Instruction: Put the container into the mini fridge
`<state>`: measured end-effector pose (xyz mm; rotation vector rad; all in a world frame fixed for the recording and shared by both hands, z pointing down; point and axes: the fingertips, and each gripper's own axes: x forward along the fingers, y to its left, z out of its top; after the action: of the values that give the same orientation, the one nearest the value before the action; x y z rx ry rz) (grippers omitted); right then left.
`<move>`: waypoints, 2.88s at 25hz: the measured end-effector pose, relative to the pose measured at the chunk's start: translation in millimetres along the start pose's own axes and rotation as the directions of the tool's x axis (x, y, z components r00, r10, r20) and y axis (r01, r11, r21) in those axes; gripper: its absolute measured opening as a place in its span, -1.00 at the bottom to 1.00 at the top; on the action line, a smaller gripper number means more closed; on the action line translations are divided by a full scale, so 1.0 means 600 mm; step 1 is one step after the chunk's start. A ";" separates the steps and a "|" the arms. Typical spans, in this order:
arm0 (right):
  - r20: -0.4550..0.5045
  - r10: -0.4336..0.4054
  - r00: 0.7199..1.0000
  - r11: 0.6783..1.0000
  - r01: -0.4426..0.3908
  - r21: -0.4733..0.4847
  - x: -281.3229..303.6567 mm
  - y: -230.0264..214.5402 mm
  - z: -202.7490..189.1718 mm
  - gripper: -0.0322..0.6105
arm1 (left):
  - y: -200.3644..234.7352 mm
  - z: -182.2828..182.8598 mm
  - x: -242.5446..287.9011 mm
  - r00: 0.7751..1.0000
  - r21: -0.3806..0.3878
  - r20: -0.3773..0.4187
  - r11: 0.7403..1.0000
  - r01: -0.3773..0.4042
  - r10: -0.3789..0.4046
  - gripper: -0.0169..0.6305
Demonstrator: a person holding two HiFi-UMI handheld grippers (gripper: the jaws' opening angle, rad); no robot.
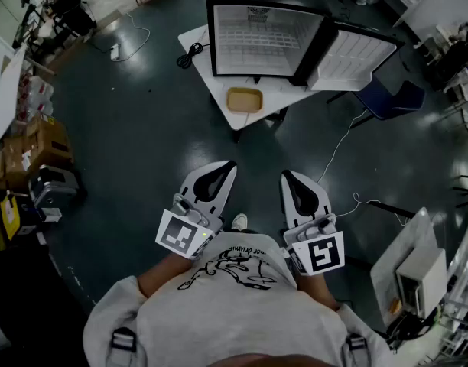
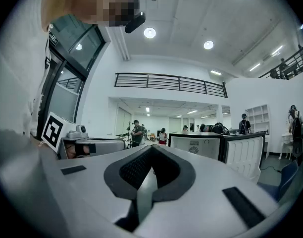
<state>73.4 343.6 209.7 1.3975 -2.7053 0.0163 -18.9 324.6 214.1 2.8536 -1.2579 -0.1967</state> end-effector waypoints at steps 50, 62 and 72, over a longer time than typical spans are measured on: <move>-0.017 0.004 1.000 1.000 -0.004 0.018 0.344 -0.159 -0.001 -0.81 | 0.293 -0.029 0.211 0.999 -0.033 -0.037 0.999 -0.032 0.030 -0.91; -0.033 0.026 0.999 1.000 -0.026 -0.004 0.475 -0.170 0.009 -0.81 | 0.408 -0.026 0.255 0.999 -0.035 -0.038 0.999 -0.027 0.026 -0.91; -0.018 0.011 1.000 1.000 -0.011 0.008 0.514 -0.189 0.008 -0.81 | 0.440 -0.029 0.281 0.999 -0.027 -0.046 0.999 -0.018 0.017 -0.91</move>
<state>-11.8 27.0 228.6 1.3780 -2.7009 0.0400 -97.8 21.2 230.5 2.8061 -1.2618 -0.1457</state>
